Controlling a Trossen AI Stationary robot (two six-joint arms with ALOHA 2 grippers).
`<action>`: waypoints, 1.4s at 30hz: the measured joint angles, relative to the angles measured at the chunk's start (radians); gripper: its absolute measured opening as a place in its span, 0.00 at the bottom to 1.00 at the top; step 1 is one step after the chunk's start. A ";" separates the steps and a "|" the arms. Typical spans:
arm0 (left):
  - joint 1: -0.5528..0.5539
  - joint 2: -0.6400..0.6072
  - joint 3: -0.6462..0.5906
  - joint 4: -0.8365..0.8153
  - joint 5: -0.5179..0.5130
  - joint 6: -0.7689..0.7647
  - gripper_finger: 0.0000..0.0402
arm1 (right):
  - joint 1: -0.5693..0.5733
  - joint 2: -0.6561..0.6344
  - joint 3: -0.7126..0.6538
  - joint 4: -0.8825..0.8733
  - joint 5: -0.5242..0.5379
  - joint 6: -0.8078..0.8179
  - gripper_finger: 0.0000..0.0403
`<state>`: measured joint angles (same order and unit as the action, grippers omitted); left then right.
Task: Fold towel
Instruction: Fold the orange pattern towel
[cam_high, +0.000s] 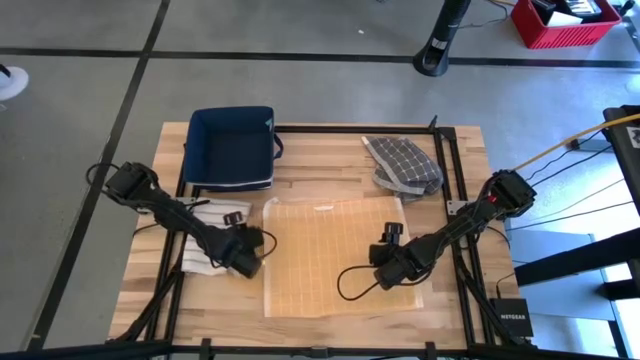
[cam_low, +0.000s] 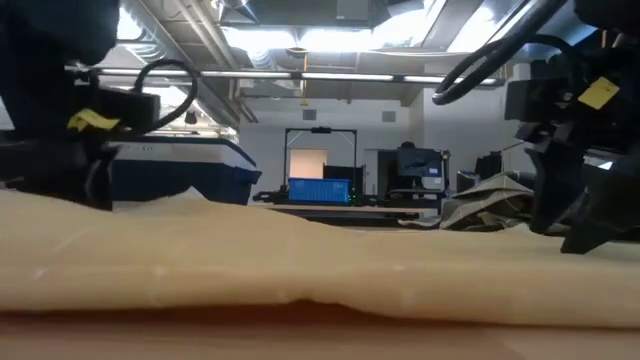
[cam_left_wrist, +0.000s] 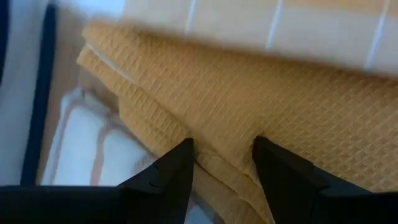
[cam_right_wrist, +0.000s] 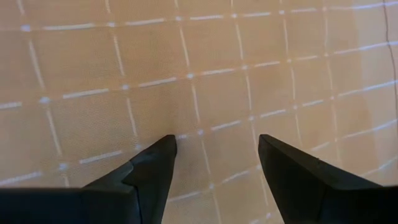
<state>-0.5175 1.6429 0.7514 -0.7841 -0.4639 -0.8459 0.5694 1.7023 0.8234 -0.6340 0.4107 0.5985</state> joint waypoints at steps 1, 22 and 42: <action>-0.003 -0.001 -0.010 -0.012 -0.002 -0.038 0.41 | 0.000 -0.001 0.000 -0.007 -0.005 0.016 0.59; -0.101 -0.003 0.051 -0.283 0.108 -0.261 0.41 | 0.091 -0.045 0.036 -0.215 -0.054 0.128 0.59; 0.016 0.007 0.438 0.020 0.162 0.269 0.45 | 0.092 -0.282 0.155 -0.300 -0.091 0.144 0.59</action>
<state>-0.5016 1.6497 1.1895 -0.7636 -0.3020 -0.5766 0.6617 1.4203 0.9783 -0.9337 0.3198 0.7430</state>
